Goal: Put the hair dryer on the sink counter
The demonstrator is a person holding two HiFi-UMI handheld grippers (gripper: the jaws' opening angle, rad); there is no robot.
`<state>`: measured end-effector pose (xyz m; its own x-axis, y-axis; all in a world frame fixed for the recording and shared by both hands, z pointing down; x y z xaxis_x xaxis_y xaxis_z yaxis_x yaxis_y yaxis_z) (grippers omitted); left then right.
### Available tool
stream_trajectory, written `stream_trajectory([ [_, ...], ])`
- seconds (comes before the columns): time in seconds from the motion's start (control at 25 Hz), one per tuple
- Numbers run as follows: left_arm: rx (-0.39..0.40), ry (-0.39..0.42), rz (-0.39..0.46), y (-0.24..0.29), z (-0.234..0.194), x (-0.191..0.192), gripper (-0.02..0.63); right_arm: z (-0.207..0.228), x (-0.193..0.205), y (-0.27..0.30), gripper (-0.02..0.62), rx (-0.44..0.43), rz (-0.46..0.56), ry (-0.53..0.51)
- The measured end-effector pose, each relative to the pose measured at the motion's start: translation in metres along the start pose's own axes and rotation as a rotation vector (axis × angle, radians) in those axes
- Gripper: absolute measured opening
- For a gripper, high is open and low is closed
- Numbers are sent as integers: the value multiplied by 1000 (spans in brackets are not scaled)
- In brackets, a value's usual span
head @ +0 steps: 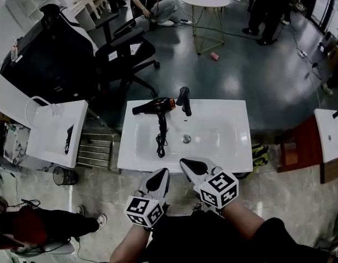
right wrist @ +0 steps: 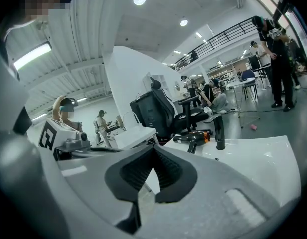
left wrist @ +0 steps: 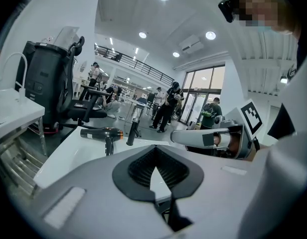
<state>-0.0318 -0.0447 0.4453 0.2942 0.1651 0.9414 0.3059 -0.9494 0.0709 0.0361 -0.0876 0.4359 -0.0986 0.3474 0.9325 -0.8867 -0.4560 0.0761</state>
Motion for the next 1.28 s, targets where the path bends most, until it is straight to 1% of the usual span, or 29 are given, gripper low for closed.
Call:
stream_trajectory([
  [0.16,13,2,0,-10,-20,-11,3,-16,1,17,2,14,7,0],
  [0.44,66,10,-9,-23,-42,-23,3,-41,6,34,0,53,20,-5],
  [0.92,170,6,-31,-43,-52,-25,3,-69,15,36,0,146,47,-12],
  [1.28,217,-4,-38,-56,-56,-25,3,-87,24,35,0,189,49,-18],
])
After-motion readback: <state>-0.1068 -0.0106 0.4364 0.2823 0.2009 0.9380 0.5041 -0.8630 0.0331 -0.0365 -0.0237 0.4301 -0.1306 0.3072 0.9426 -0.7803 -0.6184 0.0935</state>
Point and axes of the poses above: the fingertips, and each gripper's own axes: y forward along the fingers, z to its right, x out of its underside, the point moved 2 cm from there along -y, backward along the fingers, and after that the axes turned 14 degrees about z, right-handed, at the moved point
